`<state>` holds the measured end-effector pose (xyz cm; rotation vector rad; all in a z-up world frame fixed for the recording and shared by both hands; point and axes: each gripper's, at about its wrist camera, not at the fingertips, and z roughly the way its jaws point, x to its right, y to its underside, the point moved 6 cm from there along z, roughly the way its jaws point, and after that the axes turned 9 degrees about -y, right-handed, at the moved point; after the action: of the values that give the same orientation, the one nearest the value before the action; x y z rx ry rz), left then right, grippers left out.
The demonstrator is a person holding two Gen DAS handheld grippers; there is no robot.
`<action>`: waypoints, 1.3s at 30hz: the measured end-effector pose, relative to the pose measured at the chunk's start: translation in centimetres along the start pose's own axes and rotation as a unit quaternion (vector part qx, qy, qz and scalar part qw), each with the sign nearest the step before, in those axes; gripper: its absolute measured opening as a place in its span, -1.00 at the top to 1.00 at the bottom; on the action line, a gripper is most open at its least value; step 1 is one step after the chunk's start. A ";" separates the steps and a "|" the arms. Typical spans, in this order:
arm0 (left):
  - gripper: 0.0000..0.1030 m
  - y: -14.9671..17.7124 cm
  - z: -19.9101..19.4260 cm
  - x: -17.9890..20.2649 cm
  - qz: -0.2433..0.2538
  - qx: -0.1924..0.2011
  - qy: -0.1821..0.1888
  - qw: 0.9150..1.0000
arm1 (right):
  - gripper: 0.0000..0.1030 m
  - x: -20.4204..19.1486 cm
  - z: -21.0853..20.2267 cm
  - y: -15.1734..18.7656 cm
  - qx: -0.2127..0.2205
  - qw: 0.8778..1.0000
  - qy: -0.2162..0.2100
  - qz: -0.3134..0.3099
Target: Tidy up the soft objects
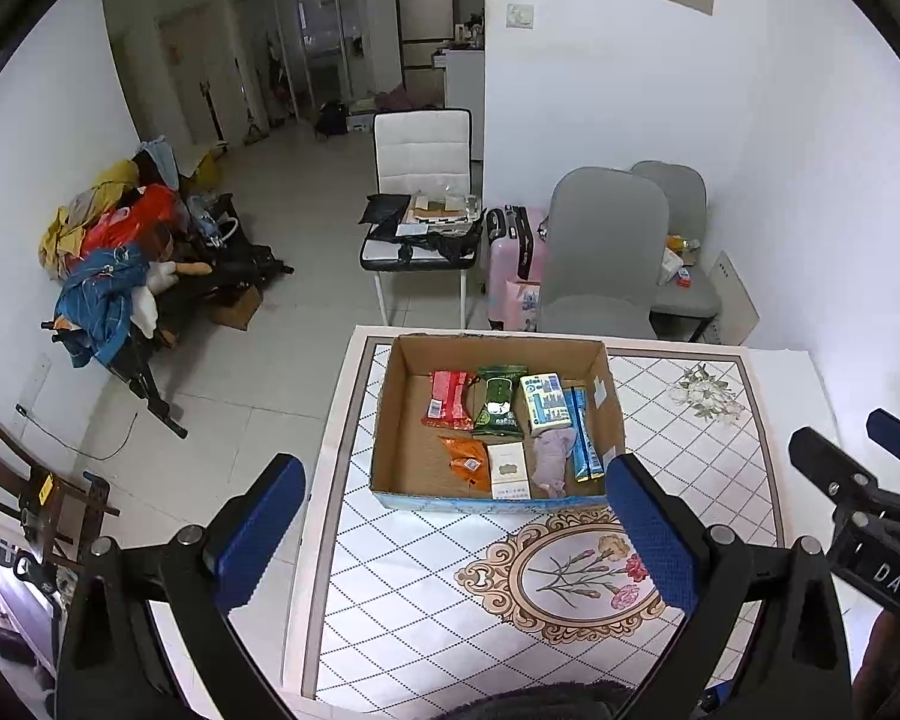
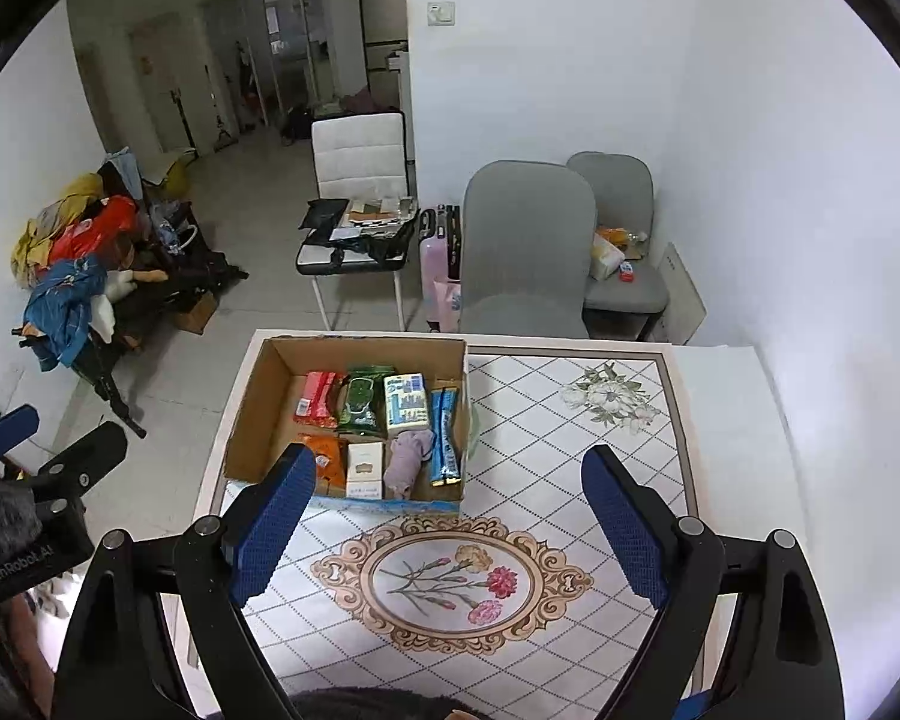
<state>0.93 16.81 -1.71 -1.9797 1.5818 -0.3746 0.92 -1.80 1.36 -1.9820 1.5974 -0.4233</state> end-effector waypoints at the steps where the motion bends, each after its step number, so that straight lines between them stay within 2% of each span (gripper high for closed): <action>1: -0.99 0.0 -0.3 -0.1 -0.002 0.001 0.001 1.000 | -0.79 -0.1 -0.3 0.0 0.001 1.000 -0.001 -0.001; 12: -1.00 0.0 -1.5 0.8 0.002 0.005 0.013 1.000 | -0.79 0.0 -2.3 0.1 0.007 1.000 0.007 -0.004; 21: -0.99 0.3 -0.9 1.3 0.001 -0.007 0.017 1.000 | -0.79 0.8 -0.9 0.7 -0.011 1.000 0.013 0.003; 39: -0.99 0.4 -1.0 1.6 0.002 -0.008 0.017 1.000 | -0.79 0.9 -0.8 1.0 -0.015 1.000 0.011 0.003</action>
<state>0.49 14.93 -1.34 -1.9925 1.6136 -0.3963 -0.15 -2.94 1.28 -1.9999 1.6326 -0.4231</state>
